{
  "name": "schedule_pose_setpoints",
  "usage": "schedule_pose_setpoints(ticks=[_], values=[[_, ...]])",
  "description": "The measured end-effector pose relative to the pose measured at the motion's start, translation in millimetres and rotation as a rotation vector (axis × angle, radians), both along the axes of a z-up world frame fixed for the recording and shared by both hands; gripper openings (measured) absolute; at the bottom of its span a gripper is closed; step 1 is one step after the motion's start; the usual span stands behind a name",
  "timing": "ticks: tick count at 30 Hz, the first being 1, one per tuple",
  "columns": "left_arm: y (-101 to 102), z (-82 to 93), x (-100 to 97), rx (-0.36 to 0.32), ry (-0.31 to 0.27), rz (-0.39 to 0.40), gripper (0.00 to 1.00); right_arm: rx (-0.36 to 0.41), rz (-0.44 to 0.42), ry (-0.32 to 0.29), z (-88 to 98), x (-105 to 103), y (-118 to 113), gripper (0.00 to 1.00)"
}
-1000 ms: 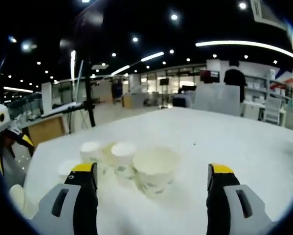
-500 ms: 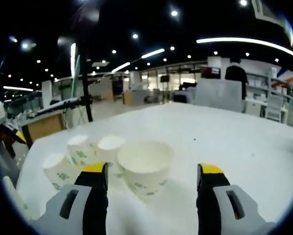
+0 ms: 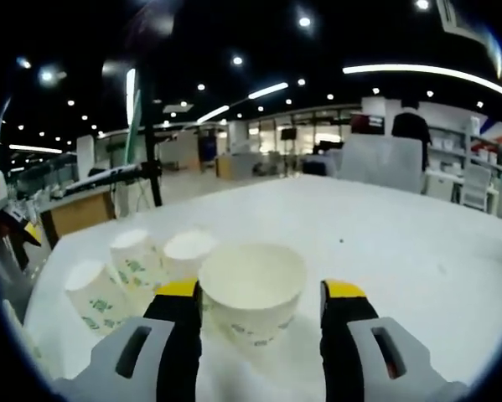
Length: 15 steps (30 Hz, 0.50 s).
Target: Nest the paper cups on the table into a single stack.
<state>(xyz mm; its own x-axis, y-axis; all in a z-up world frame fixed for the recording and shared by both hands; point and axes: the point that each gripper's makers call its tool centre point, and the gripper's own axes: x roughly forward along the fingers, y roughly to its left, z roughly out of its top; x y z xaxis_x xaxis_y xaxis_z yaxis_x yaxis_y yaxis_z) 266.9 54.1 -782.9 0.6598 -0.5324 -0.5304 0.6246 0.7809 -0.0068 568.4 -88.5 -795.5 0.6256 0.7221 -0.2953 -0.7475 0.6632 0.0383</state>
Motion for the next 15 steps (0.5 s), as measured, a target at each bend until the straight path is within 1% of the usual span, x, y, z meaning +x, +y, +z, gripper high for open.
schedule_pose_setpoints(ticks=[4,8,15], values=[[0.2,-1.1,-0.4,-0.001,0.005,-0.001,0.93,0.007,-0.008,0.014,-2.2,3.2,-0.9,0.49],[0.6,-2.1,-0.6,0.001,0.007,-0.003,0.93,-0.001,0.004,0.019,-3.8,2.1,1.5,0.41],[0.8,-2.0,-0.7,0.0,0.006,-0.003,0.92,-0.006,0.011,0.017,-1.9,-0.6,3.8,0.38]])
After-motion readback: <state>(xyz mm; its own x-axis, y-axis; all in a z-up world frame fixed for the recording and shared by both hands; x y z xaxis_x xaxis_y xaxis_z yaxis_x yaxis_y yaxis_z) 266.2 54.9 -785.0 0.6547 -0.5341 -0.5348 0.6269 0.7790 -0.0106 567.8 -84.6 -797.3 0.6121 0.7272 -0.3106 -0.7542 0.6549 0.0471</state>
